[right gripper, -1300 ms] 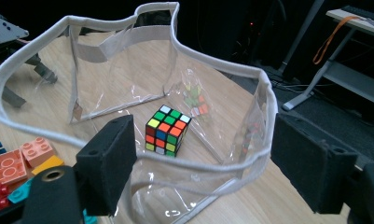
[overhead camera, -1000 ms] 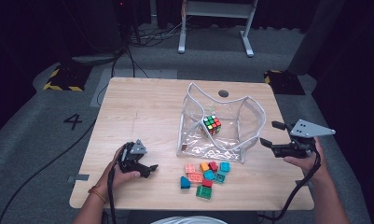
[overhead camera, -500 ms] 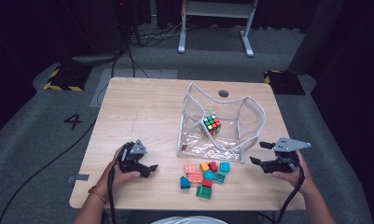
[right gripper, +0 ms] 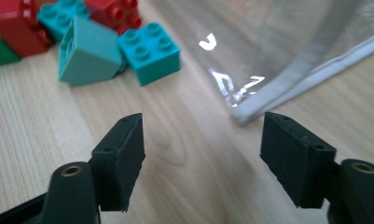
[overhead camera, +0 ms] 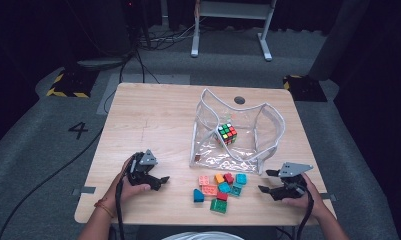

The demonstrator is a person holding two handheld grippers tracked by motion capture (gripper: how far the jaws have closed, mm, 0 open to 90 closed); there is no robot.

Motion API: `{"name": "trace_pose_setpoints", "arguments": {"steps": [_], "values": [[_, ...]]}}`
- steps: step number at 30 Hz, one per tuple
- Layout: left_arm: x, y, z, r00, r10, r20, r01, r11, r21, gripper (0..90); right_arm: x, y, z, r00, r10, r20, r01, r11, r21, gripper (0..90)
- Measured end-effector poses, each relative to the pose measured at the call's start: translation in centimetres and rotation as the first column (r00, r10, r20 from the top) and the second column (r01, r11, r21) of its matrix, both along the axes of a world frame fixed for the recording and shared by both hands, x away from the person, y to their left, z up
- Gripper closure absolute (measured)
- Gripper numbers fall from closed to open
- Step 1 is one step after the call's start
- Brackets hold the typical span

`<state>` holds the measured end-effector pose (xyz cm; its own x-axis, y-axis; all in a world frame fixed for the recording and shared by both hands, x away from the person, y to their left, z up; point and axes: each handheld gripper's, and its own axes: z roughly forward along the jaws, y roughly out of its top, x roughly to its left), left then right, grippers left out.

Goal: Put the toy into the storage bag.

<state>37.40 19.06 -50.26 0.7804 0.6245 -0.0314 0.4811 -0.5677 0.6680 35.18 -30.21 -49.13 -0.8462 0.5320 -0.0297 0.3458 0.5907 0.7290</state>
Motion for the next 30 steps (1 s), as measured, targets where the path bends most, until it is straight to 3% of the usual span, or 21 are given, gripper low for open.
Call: {"name": "trace_pose_setpoints", "arguments": {"steps": [4, 11, 14, 18, 20, 23, 28, 30], "values": [[0.0, 0.0, 0.0, 1.0, -0.001, 0.005, 0.001, 1.0, 0.001, 9.6, 0.0, 0.8, -0.4, 0.9996, 0.025, -0.015, -0.026, 0.999, -0.023, 33.6], [0.0, 0.0, 0.0, 1.0, -0.001, 0.005, 0.001, 1.0, 0.001, 9.6, 0.5, 2.7, -0.7, 0.9986, 0.052, -0.006, -0.052, 0.999, 0.011, 42.2], [0.0, 0.0, 0.0, 1.0, -0.002, 0.001, 0.002, 1.0, -0.001, 9.5, 0.6, 3.3, -0.7, 0.9983, 0.058, 0.006, -0.058, 0.998, 0.01, 42.1], [0.0, 0.0, 0.0, 1.0, -0.002, 0.001, 0.002, 1.0, -0.001, 9.6, 0.8, 4.2, -0.6, 0.9986, 0.051, -0.016, -0.051, 0.999, 0.004, 41.5], [0.0, 0.0, 0.0, 1.0, -0.002, 0.002, 0.002, 1.0, 0.001, 9.6, 1.3, 4.8, -0.5, 0.9969, 0.079, 0.004, -0.079, 0.997, -0.024, 40.7], [0.0, 0.0, 0.0, 1.0, -0.002, 0.002, 0.002, 1.0, 0.001, 9.5, 1.7, 5.6, -0.6, 0.9929, 0.119, 0.006, -0.119, 0.993, -0.022, 40.0], [0.0, 0.0, 0.0, 1.0, -0.003, -0.001, 0.003, 1.0, -0.001, 9.5, 2.1, 6.5, -0.7, 0.9913, 0.129, -0.027, -0.129, 0.992, -0.003, 40.8], [0.0, 0.0, 0.0, 1.0, -0.001, 0.002, 0.001, 1.0, 0.001, 9.5, 2.2, 6.7, -0.7, 0.9904, 0.137, -0.017, -0.137, 0.991, -0.002, 41.6]]}}
